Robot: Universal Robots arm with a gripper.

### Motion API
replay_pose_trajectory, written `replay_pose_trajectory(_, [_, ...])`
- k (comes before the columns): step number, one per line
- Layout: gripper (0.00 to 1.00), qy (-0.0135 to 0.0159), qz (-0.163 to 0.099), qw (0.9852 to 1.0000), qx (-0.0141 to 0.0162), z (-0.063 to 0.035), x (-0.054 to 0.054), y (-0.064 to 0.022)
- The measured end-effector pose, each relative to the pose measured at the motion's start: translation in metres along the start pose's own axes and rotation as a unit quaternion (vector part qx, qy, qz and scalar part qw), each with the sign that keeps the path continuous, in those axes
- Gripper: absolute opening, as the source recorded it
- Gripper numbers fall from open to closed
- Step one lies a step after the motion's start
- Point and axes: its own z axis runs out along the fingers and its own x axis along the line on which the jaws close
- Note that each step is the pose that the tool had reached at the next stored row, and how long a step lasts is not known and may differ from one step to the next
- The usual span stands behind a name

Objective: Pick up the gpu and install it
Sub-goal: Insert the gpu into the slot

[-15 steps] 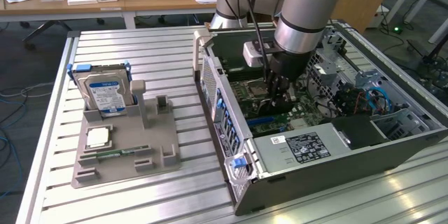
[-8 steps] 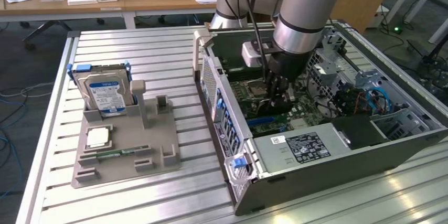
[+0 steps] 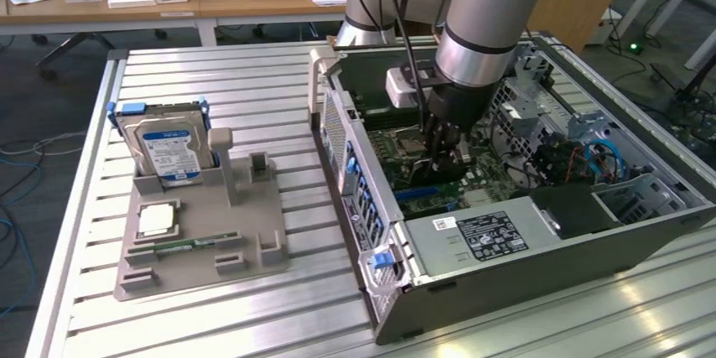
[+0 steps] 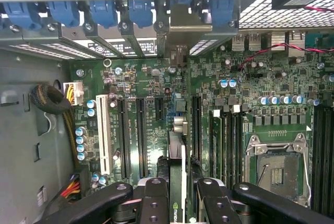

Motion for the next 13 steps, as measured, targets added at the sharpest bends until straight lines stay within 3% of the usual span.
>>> replay_pose_trajectory(13, [0.26, -0.0002, -0.002, 1.0000, -0.0001, 0.0004, -0.0001, -0.0029])
